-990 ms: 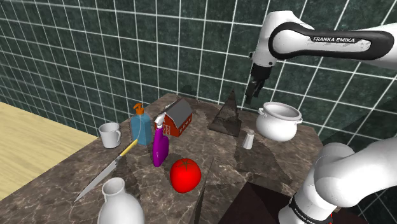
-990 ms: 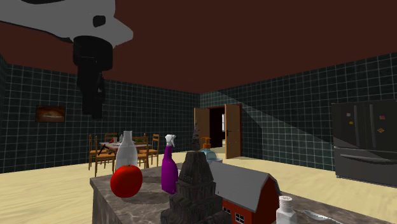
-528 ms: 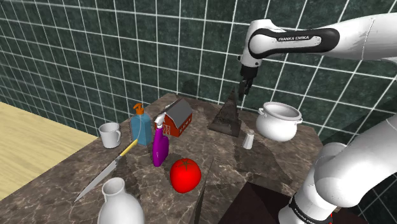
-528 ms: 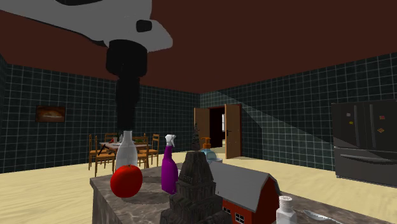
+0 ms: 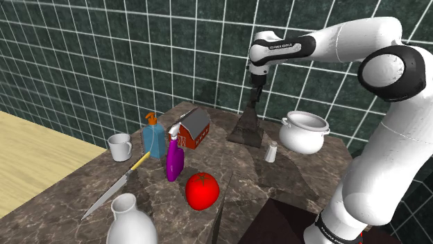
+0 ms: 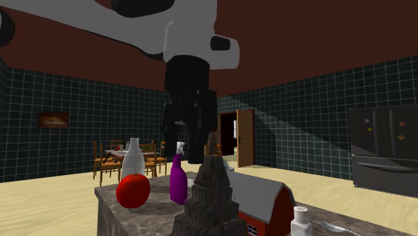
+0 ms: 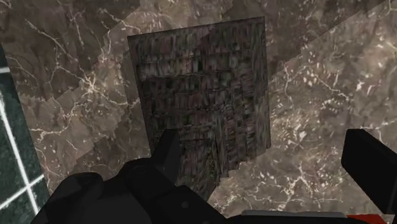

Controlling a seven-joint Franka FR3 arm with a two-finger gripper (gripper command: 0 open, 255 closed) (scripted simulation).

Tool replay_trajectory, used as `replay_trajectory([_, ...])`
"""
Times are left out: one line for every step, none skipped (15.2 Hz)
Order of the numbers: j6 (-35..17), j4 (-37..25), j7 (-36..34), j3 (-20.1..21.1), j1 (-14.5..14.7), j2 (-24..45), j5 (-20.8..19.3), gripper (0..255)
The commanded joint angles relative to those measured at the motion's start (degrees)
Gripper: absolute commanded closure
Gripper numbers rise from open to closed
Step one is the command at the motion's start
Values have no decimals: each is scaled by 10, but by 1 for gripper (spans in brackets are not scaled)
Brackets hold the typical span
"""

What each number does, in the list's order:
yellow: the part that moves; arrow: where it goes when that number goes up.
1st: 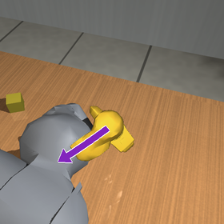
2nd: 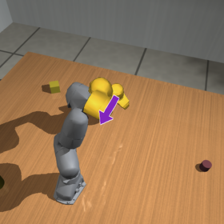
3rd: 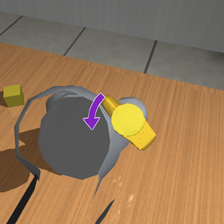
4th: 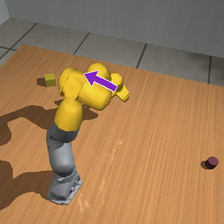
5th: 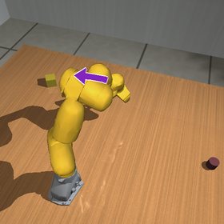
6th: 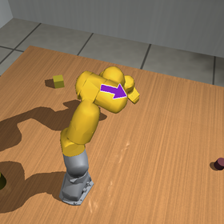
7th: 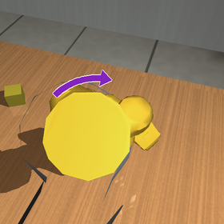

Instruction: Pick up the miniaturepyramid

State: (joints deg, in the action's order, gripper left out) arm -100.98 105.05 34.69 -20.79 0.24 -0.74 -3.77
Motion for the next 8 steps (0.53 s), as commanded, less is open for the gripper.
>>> replay_trajectory([11,-55,35,-7,-6,56,16,0])
replay_trajectory([16,-82,51,-9,-11,84,24,0])
replay_trajectory([22,-110,67,-10,-17,112,33,0])
replay_trajectory([29,-140,82,-11,-23,141,41,0])
replay_trajectory([22,-133,82,-10,-24,141,41,0])
replay_trajectory([14,-126,81,-10,-24,142,41,0])
replay_trajectory([7,-119,81,-9,-24,142,41,0])
replay_trajectory([-1,-112,81,-9,-24,143,41,0])
